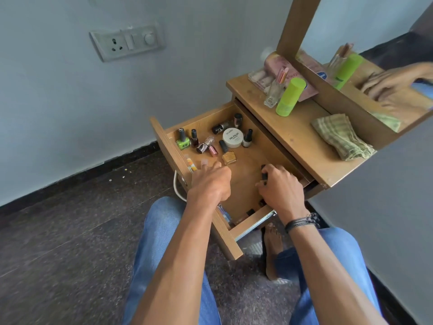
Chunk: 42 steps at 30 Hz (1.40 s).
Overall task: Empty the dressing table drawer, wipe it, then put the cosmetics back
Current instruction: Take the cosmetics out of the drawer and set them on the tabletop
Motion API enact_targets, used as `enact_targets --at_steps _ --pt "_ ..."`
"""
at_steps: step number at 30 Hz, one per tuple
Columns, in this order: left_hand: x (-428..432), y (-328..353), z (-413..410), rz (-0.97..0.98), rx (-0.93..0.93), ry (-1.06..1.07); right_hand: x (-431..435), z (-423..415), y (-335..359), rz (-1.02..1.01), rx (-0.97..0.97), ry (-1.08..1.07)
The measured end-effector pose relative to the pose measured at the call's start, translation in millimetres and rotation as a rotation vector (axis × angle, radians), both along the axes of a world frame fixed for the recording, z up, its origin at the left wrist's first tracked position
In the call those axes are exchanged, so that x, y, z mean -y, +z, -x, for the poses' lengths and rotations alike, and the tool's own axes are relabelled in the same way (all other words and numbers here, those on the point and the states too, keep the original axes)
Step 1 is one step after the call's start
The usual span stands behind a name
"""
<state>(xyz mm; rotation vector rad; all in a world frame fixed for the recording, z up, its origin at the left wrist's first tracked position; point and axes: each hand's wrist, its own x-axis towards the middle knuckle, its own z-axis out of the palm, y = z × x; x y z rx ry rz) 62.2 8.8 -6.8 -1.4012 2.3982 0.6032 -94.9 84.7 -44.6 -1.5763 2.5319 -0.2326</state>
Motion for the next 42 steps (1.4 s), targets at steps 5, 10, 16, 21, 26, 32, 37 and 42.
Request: enact_targets --at_steps 5,10,16,21,26,32,37,42 --pt "-0.7 -1.1 1.2 0.022 -0.014 0.002 8.1 -2.5 0.1 -0.108 -0.067 -0.014" --pt "0.2 5.6 -3.5 0.053 -0.132 0.075 5.6 -0.8 9.2 -0.009 0.13 -0.009" --pt "3.7 10.0 -7.6 0.042 -0.318 0.214 1.4 11.4 54.0 0.528 0.493 -0.073" --pt "10.9 11.0 -7.5 0.079 -0.476 0.318 29.2 45.8 70.1 0.753 0.42 -0.249" --pt "15.9 10.4 -8.8 0.081 -0.595 0.344 46.5 68.2 55.7 0.663 0.406 -0.32" --pt "19.7 9.1 -3.2 0.089 -0.747 0.379 55.4 73.0 51.2 0.713 0.408 -0.3" --pt "19.9 9.9 3.5 0.076 -0.932 0.45 55.5 70.7 50.0 0.757 0.431 -0.316" --pt "15.5 10.6 9.5 0.088 -1.086 0.511 29.2 44.6 46.4 1.009 0.28 -0.172"
